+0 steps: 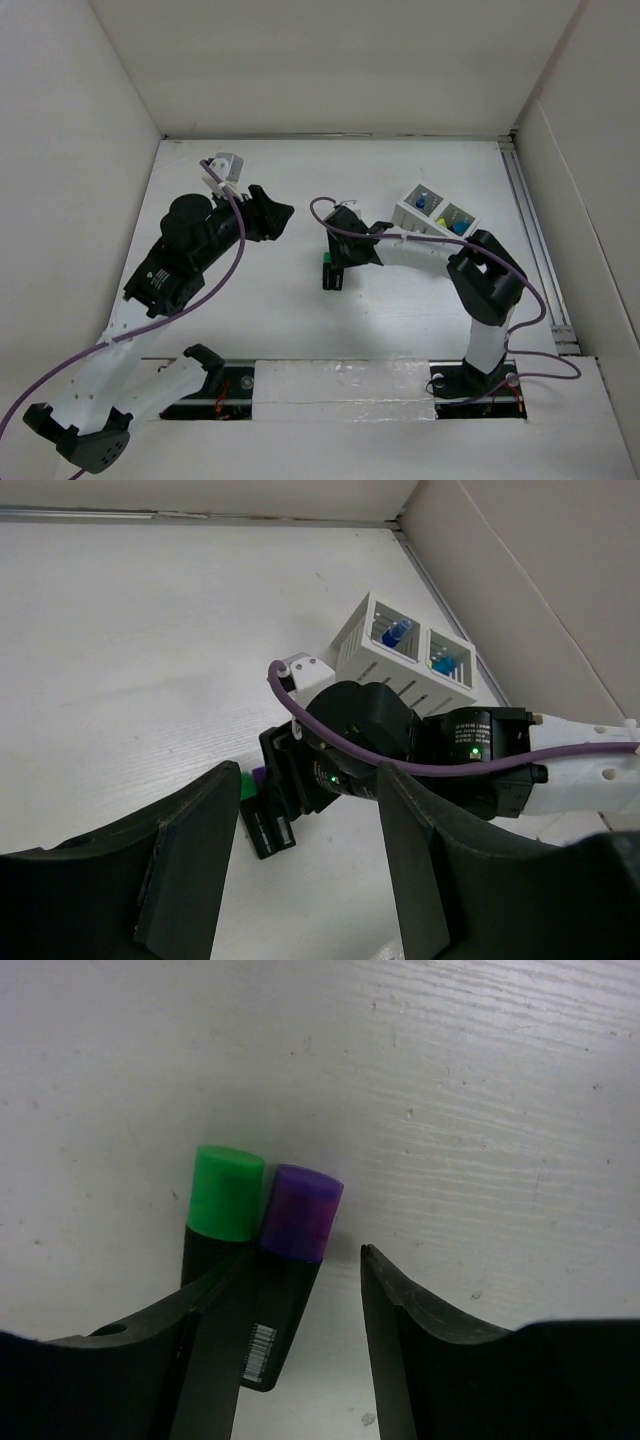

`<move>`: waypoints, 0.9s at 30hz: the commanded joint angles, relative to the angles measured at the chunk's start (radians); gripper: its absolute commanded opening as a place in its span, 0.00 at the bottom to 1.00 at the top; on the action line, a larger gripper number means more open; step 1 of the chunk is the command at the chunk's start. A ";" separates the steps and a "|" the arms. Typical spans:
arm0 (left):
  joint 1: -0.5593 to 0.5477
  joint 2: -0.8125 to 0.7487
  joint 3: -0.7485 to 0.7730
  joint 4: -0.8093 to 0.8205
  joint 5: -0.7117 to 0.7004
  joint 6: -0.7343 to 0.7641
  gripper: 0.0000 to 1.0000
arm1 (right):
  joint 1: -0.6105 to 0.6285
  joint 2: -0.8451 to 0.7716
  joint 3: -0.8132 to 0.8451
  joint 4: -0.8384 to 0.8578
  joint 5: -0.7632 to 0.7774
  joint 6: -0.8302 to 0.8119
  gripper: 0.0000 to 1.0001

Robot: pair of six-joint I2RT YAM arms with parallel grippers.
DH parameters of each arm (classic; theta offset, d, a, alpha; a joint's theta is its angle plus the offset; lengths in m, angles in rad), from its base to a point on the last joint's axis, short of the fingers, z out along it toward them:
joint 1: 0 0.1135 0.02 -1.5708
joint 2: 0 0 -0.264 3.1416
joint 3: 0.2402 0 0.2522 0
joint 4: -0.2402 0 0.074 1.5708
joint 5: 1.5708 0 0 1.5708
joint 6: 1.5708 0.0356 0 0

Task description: Organize the desk

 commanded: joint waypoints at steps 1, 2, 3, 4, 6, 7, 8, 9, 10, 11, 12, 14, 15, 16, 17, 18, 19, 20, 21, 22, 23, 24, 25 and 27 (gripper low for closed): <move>0.001 -0.044 0.017 -0.003 -0.043 0.009 0.53 | 0.003 0.015 0.044 -0.035 0.017 0.004 0.51; 0.001 -0.049 0.015 -0.006 -0.048 0.008 0.54 | 0.003 0.021 0.047 -0.047 0.018 0.003 0.51; 0.001 -0.049 0.014 -0.010 -0.046 0.008 0.53 | 0.003 0.029 0.055 -0.052 0.029 0.012 0.51; 0.001 -0.049 0.015 -0.015 -0.045 0.009 0.53 | 0.003 0.035 0.055 -0.054 0.032 0.018 0.50; 0.001 -0.042 0.027 -0.030 -0.049 0.015 0.53 | 0.003 0.041 0.050 -0.040 0.027 0.020 0.49; 0.001 -0.042 0.029 -0.034 -0.054 0.020 0.53 | 0.003 0.052 0.050 -0.037 0.024 0.021 0.49; 0.001 -0.049 0.031 -0.032 -0.064 0.022 0.53 | 0.003 0.062 0.055 -0.037 0.023 0.021 0.49; 0.001 -0.052 0.028 -0.027 -0.069 0.022 0.53 | 0.003 0.072 0.068 -0.041 0.026 0.020 0.49; 0.001 -0.050 0.026 -0.026 -0.071 0.023 0.53 | 0.003 0.082 0.078 -0.047 0.029 0.020 0.51; 0.001 -0.049 0.028 -0.026 -0.072 0.025 0.54 | 0.003 0.099 0.085 -0.066 0.033 0.021 0.51; 0.001 -0.047 0.031 -0.026 -0.071 0.026 0.54 | 0.003 0.105 0.091 -0.075 0.043 0.024 0.51; 0.001 -0.035 0.037 -0.029 -0.066 0.034 0.53 | 0.003 0.101 0.088 -0.077 0.050 0.030 0.48; 0.001 -0.033 0.040 -0.030 -0.066 0.035 0.53 | 0.003 0.095 0.082 -0.070 0.052 0.033 0.45; 0.001 -0.033 0.040 -0.029 -0.068 0.037 0.54 | 0.003 0.087 0.076 -0.069 0.056 0.035 0.27; 0.001 -0.035 0.040 -0.027 -0.071 0.038 0.53 | 0.003 0.079 0.067 -0.072 0.063 0.038 0.19; 0.001 -0.036 0.037 -0.020 -0.072 0.038 0.54 | 0.003 0.060 0.067 -0.077 0.076 0.040 0.14; 0.001 -0.036 0.035 -0.017 -0.072 0.038 0.54 | 0.003 0.044 0.067 -0.081 0.083 0.037 0.08; 0.001 -0.033 0.029 -0.006 -0.066 0.034 0.54 | 0.003 0.005 0.073 -0.099 0.095 0.030 0.05; 0.001 -0.033 0.029 -0.003 -0.066 0.032 0.54 | 0.003 -0.026 0.073 -0.100 0.102 0.030 0.05; 0.001 -0.029 0.029 0.000 -0.049 0.032 0.54 | 0.003 -0.060 0.078 -0.104 0.107 0.027 0.03; 0.001 -0.015 0.031 0.002 -0.043 0.032 0.54 | 0.003 -0.097 0.079 -0.107 0.112 0.023 0.03; 0.001 -0.009 0.037 0.002 -0.037 0.032 0.54 | -0.010 -0.140 0.082 -0.103 0.106 0.015 0.03; 0.001 -0.003 0.040 0.003 -0.032 0.032 0.53 | -0.026 -0.224 0.084 -0.103 0.103 0.009 0.03; 0.001 0.008 0.040 0.015 -0.022 0.029 0.53 | -0.054 -0.308 0.093 -0.107 0.116 -0.005 0.03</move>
